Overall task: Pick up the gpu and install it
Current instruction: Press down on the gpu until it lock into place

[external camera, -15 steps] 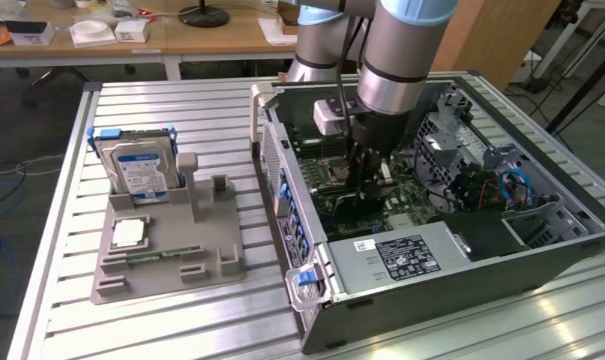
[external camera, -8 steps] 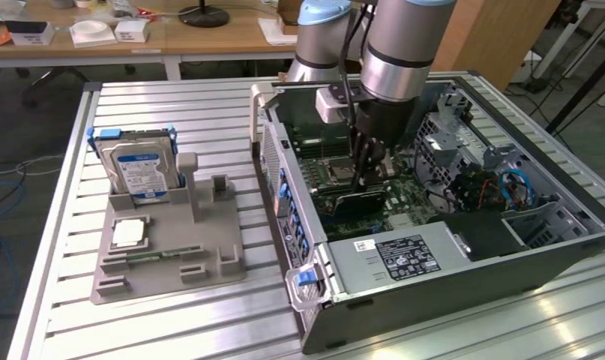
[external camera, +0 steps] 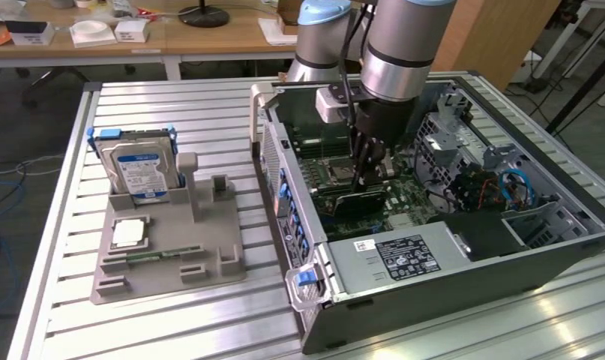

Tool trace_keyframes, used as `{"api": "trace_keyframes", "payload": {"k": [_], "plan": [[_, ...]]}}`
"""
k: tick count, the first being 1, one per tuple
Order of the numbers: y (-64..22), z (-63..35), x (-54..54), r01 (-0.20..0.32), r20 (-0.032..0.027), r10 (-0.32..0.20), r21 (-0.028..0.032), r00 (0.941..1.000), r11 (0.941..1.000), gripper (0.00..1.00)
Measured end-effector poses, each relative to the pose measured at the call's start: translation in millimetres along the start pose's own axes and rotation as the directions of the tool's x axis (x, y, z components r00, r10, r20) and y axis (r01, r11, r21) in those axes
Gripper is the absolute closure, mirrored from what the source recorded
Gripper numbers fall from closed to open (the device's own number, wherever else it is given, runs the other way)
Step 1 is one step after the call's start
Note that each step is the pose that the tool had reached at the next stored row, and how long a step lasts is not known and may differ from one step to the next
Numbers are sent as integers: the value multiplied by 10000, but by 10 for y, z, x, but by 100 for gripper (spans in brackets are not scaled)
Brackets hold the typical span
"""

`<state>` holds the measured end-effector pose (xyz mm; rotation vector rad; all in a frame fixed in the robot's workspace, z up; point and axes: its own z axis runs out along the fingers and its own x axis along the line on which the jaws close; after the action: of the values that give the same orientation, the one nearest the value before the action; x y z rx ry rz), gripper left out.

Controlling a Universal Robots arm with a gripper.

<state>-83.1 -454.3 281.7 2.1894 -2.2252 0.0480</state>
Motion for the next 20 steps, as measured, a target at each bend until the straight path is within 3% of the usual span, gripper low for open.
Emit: {"api": "trace_keyframes", "payload": {"k": [9,20], "plan": [[0,5,0,0,1,0,1,10000,10000,89],[1,148,-30,-1,1,1,15,10000,10000,89]]}}
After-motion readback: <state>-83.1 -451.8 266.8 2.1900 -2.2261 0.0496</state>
